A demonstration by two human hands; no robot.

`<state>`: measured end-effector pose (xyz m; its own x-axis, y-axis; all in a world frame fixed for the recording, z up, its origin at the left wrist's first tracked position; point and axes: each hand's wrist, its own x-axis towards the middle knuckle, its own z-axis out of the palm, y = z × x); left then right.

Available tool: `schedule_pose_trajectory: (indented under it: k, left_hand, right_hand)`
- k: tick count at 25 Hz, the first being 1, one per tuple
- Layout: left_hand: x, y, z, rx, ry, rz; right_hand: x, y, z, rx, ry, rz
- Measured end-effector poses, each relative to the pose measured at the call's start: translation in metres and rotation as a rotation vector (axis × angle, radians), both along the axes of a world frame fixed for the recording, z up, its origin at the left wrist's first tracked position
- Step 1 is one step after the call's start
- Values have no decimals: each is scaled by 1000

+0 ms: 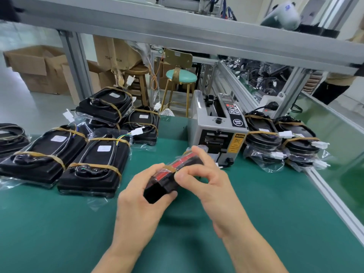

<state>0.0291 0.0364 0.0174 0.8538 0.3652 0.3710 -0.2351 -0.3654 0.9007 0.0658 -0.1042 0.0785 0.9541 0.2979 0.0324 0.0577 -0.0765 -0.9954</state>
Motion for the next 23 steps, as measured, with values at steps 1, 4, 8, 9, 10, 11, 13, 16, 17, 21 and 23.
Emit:
schedule_pose_trajectory:
  k: [1, 4, 8, 9, 10, 11, 13, 16, 17, 21, 23]
  left_hand:
    - [-1, -3, 2, -7, 8, 15]
    - [-4, -8, 5, -23, 17, 37]
    - [-5, -11, 5, -32, 32, 59]
    - [-6, -11, 6, -34, 33, 66]
    - [-6, -12, 6, -35, 34, 71]
    - [-6, -12, 6, -36, 33, 72]
    - [-6, -13, 7, -38, 26, 67]
    - [-6, -13, 7, -37, 19, 67]
    - [-6, -12, 6, -40, 18, 67]
    - [-6, -12, 6, -49, 13, 70]
    - [-6, -12, 6, -52, 14, 66]
  right_hand:
    - [-3, 1, -3, -11, 0, -21]
    - [-5, 4, -8, 20, 50, -52]
    - [-6, 8, -10, 30, 57, -59]
    - [-6, 9, -9, 19, 60, -60]
    - [-6, 10, -9, 4, 57, -60]
    - [-6, 11, -9, -13, 48, -64]
    - [-7, 12, -10, -46, 25, -73]
    - [-6, 13, -12, -86, -5, -107]
    - [-6, 14, -13, -100, -16, -117]
    - [-8, 17, -14, -136, -41, -147]
    - [-9, 17, -15, -145, -52, -153]
